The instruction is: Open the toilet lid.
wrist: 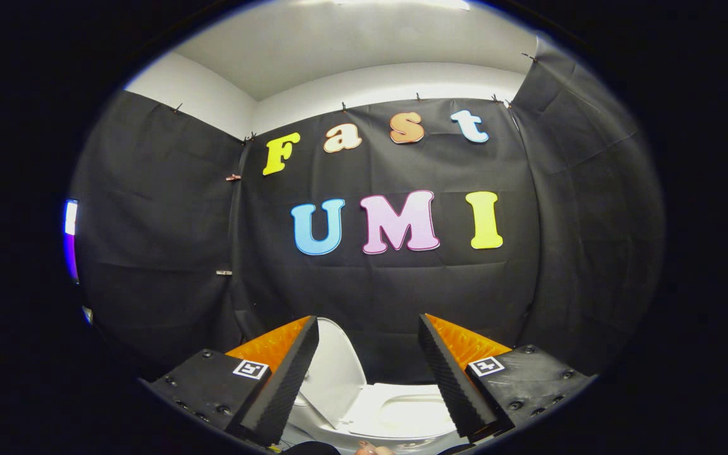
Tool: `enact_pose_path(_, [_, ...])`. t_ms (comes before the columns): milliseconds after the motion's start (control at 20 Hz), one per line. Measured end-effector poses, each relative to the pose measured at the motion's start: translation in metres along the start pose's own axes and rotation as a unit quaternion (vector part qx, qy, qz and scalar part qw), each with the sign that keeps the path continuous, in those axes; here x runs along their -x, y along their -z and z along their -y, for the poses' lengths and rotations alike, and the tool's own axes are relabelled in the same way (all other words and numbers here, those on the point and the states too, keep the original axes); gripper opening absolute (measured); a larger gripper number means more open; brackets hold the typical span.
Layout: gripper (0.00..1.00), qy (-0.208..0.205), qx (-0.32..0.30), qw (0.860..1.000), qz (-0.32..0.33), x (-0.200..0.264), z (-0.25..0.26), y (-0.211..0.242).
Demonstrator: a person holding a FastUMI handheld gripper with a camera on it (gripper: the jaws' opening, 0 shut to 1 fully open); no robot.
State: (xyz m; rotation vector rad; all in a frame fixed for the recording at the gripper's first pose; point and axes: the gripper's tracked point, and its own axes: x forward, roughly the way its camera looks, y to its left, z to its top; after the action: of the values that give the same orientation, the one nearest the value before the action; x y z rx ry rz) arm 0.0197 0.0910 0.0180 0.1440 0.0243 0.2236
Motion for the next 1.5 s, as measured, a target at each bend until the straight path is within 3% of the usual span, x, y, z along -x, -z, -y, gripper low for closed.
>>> enact_pose_path(1500, [0.99,0.004,0.004,1.0,-0.003,-0.0047,0.0014,0.0026])
